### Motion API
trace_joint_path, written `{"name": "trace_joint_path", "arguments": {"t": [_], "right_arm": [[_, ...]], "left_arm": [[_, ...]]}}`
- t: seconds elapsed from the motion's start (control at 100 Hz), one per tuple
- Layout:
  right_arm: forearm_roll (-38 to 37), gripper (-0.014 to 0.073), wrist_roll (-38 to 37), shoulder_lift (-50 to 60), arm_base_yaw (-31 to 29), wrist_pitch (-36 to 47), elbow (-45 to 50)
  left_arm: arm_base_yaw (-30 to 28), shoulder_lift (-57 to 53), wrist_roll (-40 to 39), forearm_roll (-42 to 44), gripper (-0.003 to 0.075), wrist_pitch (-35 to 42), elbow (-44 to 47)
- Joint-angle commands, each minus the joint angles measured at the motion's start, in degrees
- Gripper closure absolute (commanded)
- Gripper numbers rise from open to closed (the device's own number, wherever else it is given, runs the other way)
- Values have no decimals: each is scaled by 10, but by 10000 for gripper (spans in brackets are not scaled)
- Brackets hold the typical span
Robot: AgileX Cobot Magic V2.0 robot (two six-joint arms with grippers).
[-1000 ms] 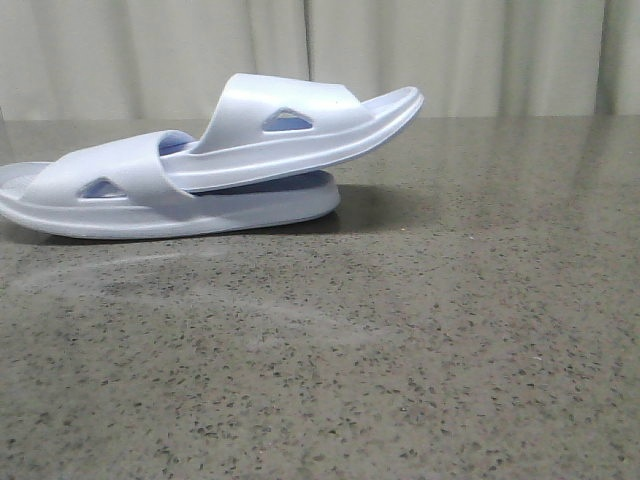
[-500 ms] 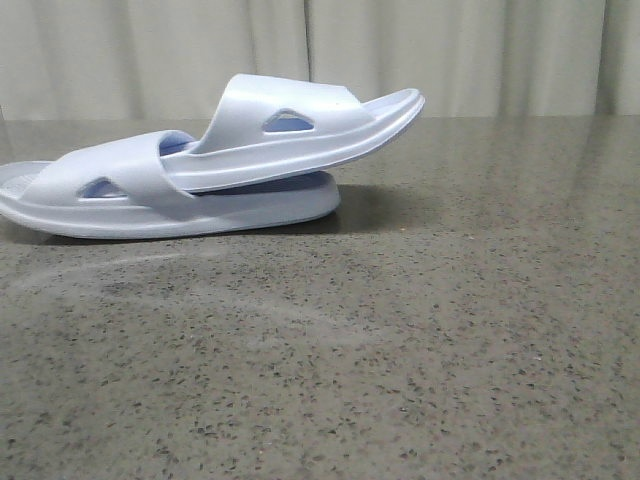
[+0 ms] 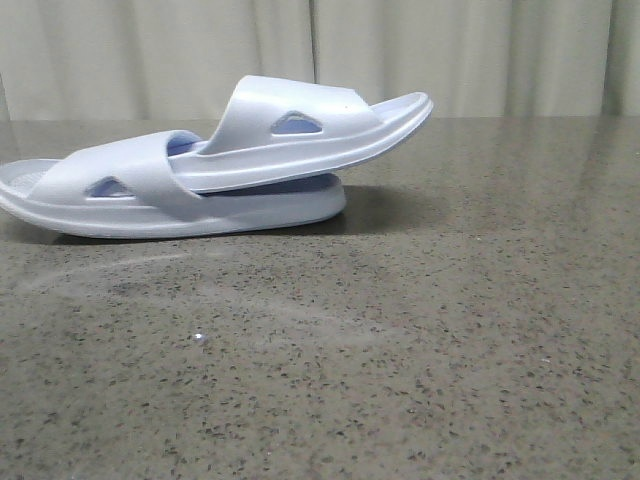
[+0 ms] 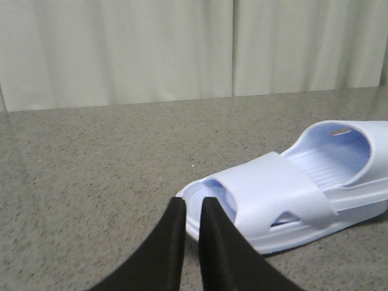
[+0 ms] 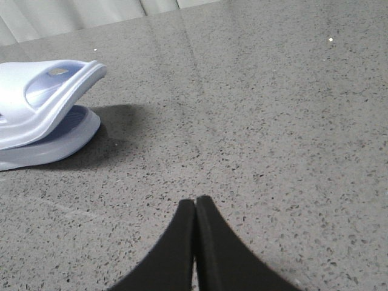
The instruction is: Insert blue slippers together front up
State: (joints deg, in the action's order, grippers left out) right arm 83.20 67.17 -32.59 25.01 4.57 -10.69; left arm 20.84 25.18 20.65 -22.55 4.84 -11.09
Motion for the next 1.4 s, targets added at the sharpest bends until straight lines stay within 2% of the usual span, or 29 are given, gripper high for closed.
{"name": "trace_joint_path", "arguments": {"t": [0.0, 0.17, 0.31, 0.34, 0.38, 0.59, 0.78, 0.87, 1.39], "right_arm": [[-3, 673, 7, 1, 2, 4, -15], [-3, 673, 7, 1, 2, 4, -15], [-3, 673, 7, 1, 2, 4, -15], [-3, 673, 7, 1, 2, 4, -15], [-3, 673, 7, 1, 2, 4, -15], [-3, 673, 7, 1, 2, 4, -15], [-3, 673, 7, 1, 2, 4, -15], [-3, 673, 7, 1, 2, 4, -15], [-3, 673, 7, 1, 2, 4, -15]], "left_arm": [[-29, -39, -117, 106, 705, 21, 13], [-88, -114, -125, 138, 705, -4, 57], [-111, -142, -175, 184, 705, 14, 113], [-112, -148, -192, 192, 705, 12, 120], [-113, -160, -195, 196, 705, -27, 117], [-125, -180, -194, 206, 705, -75, 118], [-137, -185, -194, 206, 705, -73, 118], [-142, -185, -194, 176, 705, -73, 118], [-142, -185, -194, 176, 705, -72, 118]]}}
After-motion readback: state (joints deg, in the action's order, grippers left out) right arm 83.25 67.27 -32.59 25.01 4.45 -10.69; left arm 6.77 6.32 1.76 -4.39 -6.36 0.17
